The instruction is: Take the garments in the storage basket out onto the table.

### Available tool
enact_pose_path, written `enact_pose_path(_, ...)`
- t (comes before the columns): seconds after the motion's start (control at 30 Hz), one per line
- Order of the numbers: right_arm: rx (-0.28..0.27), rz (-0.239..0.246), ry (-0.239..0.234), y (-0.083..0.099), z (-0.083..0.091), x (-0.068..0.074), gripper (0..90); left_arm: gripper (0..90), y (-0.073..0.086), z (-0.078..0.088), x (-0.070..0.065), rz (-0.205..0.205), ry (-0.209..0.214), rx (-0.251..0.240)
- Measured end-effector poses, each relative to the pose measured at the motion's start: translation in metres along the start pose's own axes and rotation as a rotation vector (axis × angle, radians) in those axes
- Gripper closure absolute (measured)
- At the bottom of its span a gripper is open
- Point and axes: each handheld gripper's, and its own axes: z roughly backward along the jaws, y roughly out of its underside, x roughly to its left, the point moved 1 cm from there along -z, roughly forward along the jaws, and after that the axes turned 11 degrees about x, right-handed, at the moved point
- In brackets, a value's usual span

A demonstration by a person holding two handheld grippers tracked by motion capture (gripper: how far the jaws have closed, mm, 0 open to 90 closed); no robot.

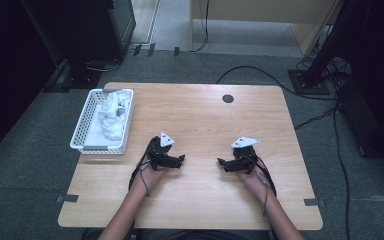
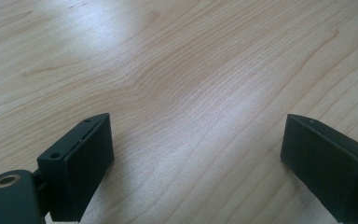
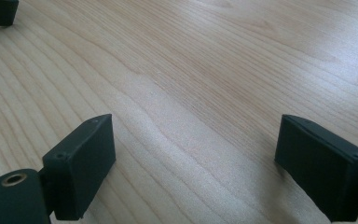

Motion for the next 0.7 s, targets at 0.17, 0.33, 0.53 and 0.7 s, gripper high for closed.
enact_pose_path(0.17,-0.001,0.0,0.0,0.0,0.0,0.0,12.4,9.6,0.0,0.0,0.0,0.0,0.0,0.0)
enact_pose_path(0.33,0.0,0.0,0.0,0.0,0.0,0.0,12.4,9.6,-0.0002,-0.0001,0.0002,-0.001,0.001,0.0)
enact_pose_path(0.53,0.0,0.0,0.0,0.0,0.0,0.0,12.4,9.6,-0.0014,-0.0008,0.0024,-0.012,0.008,0.003)
enact_pose_path(0.7,0.0,0.0,0.0,0.0,0.0,-0.0001,12.3,9.6,-0.0029,-0.0017,0.0048,-0.031,0.022,0.003)
